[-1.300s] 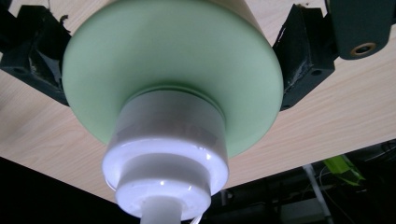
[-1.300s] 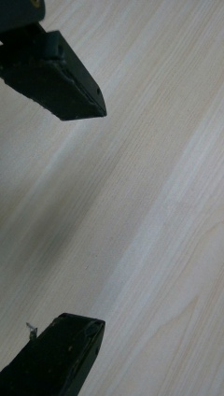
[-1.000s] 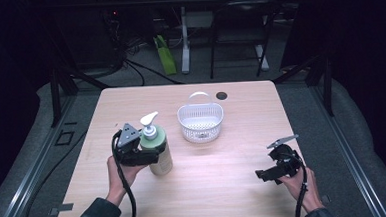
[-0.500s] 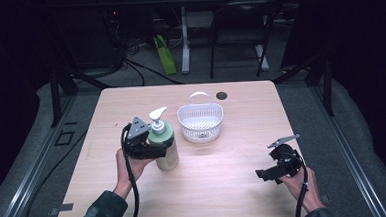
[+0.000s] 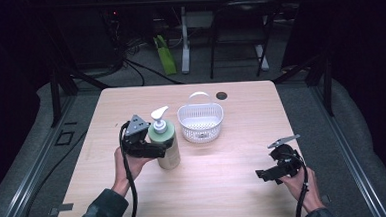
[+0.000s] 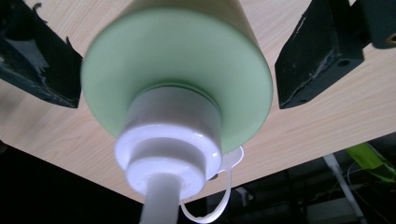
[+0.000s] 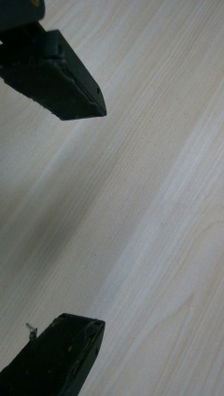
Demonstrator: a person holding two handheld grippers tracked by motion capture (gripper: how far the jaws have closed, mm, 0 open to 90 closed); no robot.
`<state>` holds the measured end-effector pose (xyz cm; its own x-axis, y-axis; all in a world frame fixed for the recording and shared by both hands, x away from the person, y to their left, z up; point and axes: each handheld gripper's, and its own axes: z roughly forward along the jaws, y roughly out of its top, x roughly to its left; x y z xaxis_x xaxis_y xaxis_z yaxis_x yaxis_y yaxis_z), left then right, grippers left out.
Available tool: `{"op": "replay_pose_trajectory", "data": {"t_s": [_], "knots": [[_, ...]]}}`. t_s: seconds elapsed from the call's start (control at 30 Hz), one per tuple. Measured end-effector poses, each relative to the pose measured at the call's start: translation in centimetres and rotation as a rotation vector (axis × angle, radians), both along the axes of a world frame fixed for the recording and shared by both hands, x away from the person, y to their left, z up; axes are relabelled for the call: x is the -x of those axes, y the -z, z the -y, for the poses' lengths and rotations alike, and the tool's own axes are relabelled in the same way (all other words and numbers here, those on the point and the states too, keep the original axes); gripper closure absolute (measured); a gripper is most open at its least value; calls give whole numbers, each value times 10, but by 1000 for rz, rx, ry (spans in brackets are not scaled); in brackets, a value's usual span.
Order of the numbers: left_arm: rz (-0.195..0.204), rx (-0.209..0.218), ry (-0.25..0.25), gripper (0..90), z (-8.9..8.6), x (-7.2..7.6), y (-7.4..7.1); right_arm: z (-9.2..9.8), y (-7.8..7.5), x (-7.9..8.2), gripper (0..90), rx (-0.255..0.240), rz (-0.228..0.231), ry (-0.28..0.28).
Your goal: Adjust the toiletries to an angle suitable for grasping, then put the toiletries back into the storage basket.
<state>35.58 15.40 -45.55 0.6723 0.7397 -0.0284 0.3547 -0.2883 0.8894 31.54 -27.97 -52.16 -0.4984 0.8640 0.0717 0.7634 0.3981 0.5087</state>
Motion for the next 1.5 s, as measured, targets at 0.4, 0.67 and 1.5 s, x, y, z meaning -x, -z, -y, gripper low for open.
{"op": "replay_pose_trajectory", "data": {"t_s": [0.4,0.67,1.5], "knots": [[55,68,-6,0,-7,11,-22,0,0,-1,1,0,1,0],[71,72,-4,0,0,17,-33,1,-1,0,1,-3,9,-7],[95,100,-83,2,10,-5,-38,-1,1,-1,4,-4,1,-15]]}}
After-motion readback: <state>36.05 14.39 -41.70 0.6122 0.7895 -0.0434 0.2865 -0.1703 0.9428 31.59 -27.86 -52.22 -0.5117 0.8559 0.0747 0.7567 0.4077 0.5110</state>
